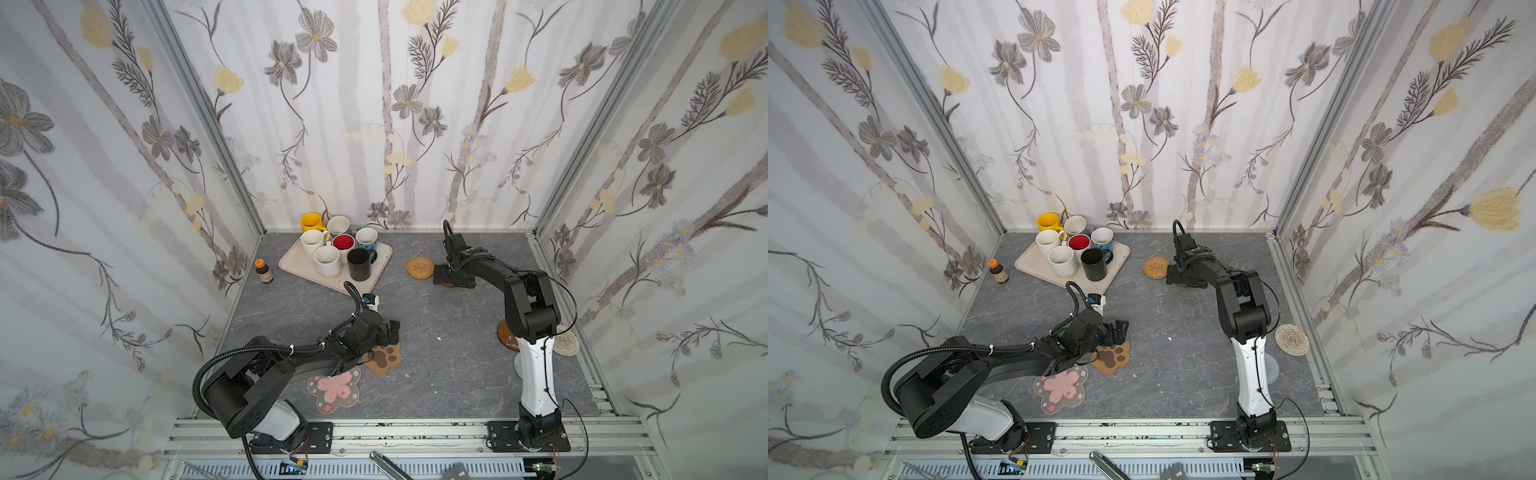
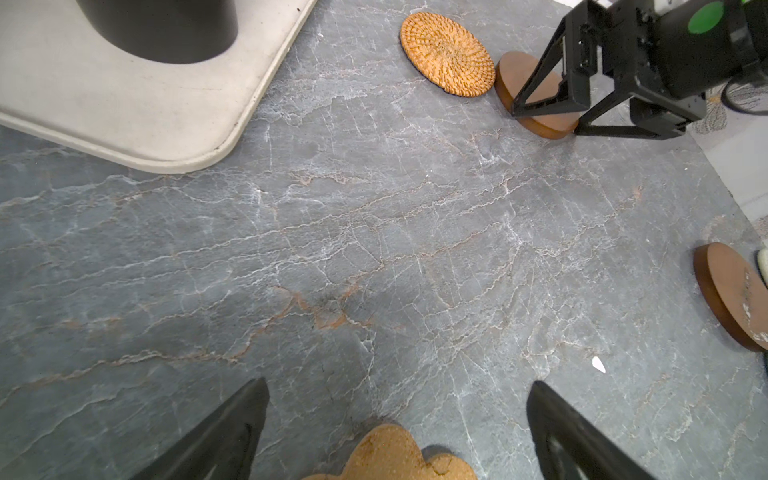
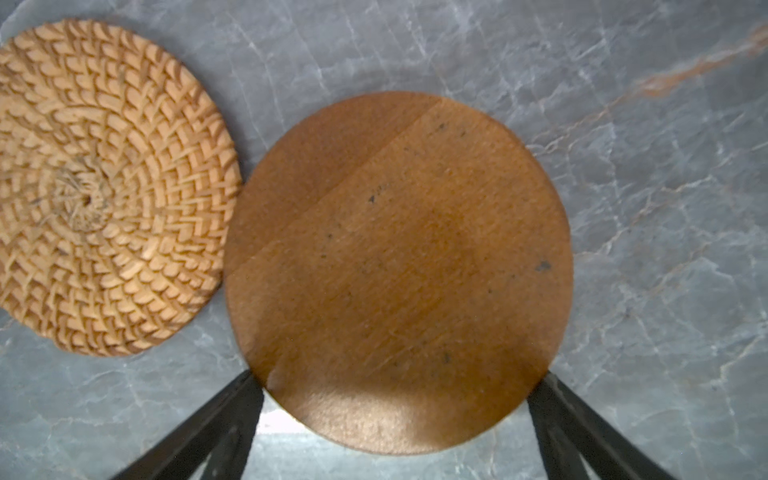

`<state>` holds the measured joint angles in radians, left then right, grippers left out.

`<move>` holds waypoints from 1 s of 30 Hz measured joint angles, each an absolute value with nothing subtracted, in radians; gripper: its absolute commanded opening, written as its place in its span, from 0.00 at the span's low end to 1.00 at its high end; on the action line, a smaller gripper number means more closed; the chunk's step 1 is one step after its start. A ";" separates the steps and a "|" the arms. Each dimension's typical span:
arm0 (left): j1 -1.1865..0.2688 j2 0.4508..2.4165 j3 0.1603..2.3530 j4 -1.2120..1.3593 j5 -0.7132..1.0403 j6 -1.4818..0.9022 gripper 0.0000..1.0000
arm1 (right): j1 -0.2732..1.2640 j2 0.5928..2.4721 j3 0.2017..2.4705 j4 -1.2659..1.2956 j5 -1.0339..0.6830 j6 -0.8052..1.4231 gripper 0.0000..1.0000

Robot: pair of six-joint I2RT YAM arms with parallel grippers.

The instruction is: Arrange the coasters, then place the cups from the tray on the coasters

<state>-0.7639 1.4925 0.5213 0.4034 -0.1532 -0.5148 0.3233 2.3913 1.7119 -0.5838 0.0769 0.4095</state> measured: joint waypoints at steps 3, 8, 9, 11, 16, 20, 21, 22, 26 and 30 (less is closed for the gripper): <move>-0.763 1.512 0.525 0.407 -0.152 -0.514 1.00 | 0.315 2.418 1.758 -0.603 0.073 0.397 1.00; -0.761 1.526 0.536 0.409 -0.138 -0.504 1.00 | 0.300 2.447 1.817 -0.629 0.054 0.383 1.00; -0.760 1.525 0.537 0.409 -0.134 -0.504 1.00 | 0.298 2.449 1.823 -0.633 0.051 0.380 1.00; -0.757 1.513 0.538 0.407 -0.126 -0.501 1.00 | 0.294 2.449 1.832 -0.639 0.039 0.372 1.00; -0.752 1.465 0.543 0.382 -0.096 -0.497 1.00 | 0.295 2.412 1.831 -0.638 0.006 0.343 1.00; -0.752 1.408 0.550 0.305 -0.073 -0.489 1.00 | 0.305 2.307 1.756 -0.590 -0.021 0.326 1.00; -0.752 1.390 0.551 0.284 -0.071 -0.484 1.00 | 0.308 2.278 1.731 -0.574 -0.025 0.318 1.00; -0.752 1.363 0.551 0.255 -0.068 -0.476 1.00 | 0.310 2.250 1.707 -0.557 -0.027 0.312 1.00; -0.757 1.255 0.534 0.170 -0.065 -0.476 1.00 | 0.320 2.139 1.602 -0.488 -0.043 0.300 1.00; -0.776 1.183 0.514 0.087 -0.067 -0.492 1.00 | 0.334 2.029 1.505 -0.427 -0.049 0.294 1.00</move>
<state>-0.7765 1.1831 0.5144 0.0868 -0.0669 -0.4915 0.3344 2.0293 1.5047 -0.4274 -0.0494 0.2943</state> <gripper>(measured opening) 0.997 0.996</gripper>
